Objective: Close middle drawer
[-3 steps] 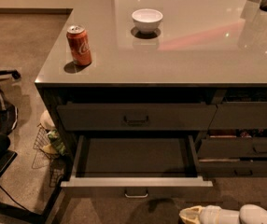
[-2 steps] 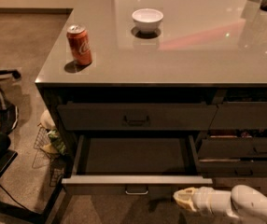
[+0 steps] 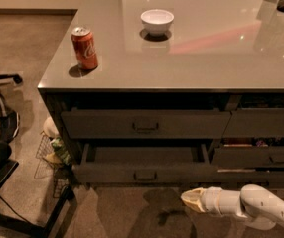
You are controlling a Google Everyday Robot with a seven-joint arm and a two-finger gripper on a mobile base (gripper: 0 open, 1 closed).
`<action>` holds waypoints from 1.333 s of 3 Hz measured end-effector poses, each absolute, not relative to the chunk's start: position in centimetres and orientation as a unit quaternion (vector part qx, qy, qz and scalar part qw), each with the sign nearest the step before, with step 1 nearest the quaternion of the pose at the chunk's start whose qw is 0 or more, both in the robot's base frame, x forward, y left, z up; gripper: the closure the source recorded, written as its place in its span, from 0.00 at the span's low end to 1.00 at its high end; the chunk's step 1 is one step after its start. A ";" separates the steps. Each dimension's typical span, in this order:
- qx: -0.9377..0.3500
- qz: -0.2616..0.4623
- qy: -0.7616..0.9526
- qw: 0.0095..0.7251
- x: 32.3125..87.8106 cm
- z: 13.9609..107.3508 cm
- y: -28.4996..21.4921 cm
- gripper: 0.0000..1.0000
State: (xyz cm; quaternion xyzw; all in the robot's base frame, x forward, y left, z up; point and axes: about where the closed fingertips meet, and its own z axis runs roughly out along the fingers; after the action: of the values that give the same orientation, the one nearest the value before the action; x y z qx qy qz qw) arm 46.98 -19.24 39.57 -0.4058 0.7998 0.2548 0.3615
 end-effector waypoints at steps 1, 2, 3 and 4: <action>-0.429 0.254 0.783 0.372 51.3 41.0 -17.5 1.00; -0.451 0.251 0.773 0.369 54.7 42.1 -16.1 1.00; -0.454 0.252 0.771 0.369 55.0 42.1 -15.7 1.00; -0.448 0.253 0.773 0.371 55.4 41.3 -15.8 1.00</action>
Offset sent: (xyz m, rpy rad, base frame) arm 0.1128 0.0431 0.0370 -0.0510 -0.0697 0.1387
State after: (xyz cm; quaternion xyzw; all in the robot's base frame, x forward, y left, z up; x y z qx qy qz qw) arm 55.39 -15.76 41.35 -0.4479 0.7732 0.2526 0.3711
